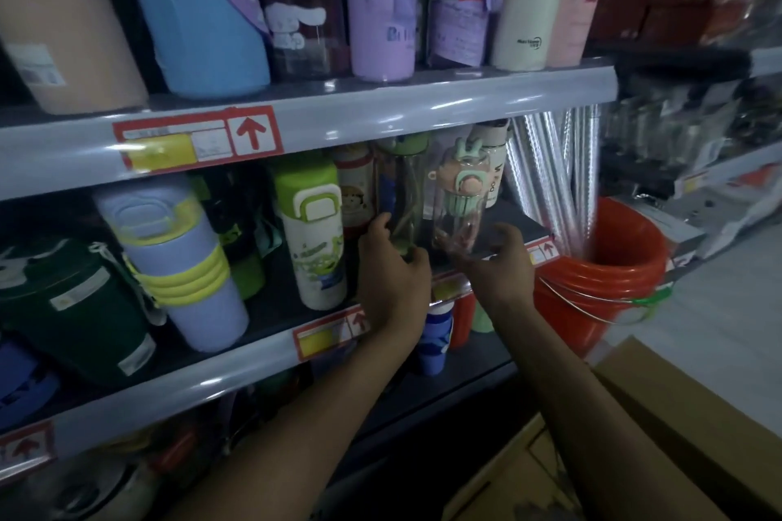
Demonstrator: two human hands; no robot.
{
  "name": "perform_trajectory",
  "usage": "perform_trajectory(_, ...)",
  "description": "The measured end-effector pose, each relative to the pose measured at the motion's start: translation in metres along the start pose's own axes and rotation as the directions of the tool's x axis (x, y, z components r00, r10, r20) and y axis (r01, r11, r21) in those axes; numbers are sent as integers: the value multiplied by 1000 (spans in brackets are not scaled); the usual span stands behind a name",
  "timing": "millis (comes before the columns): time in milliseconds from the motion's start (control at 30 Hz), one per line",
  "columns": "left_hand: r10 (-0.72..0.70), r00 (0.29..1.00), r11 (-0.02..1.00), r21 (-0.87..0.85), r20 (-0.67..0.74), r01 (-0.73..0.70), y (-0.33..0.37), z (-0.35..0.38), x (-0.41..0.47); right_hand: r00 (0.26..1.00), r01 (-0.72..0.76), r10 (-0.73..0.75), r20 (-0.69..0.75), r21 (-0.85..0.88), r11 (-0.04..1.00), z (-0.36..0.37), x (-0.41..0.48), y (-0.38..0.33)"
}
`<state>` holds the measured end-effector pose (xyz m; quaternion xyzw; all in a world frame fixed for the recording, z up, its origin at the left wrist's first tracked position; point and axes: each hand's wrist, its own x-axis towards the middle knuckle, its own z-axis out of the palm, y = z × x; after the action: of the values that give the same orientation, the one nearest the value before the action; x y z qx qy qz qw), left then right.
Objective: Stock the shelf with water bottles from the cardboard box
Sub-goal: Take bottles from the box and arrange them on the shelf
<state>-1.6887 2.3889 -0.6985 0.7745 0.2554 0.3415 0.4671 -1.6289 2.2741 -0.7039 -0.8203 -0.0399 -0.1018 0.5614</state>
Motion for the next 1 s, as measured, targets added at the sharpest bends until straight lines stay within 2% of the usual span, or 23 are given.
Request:
perform_trajectory(133, -48, 996, 999, 21, -79, 50, -5, 13, 13, 999, 14, -12, 46, -57, 998, 15, 12, 10)
perform_trajectory(300, -76, 992, 996, 29, -104, 79, -12, 25, 22, 998, 38, -45, -42, -139, 990, 39, 16, 10)
perform_trajectory(433, -91, 991, 995, 40, -103, 95, -8, 32, 31, 995, 63, -71, -76, -96, 993, 43, 17, 1)
perform_trajectory(733, -105, 991, 990, 81, -87, 112, -11, 40, 43, 997, -11, 11, -72, 6, 1000, 52, 30, 7)
perform_trajectory(1000, -112, 979, 990, 63, -171, 124, -10, 42, 40, 995, -47, 51, -84, 49, 998, 50, 36, 15)
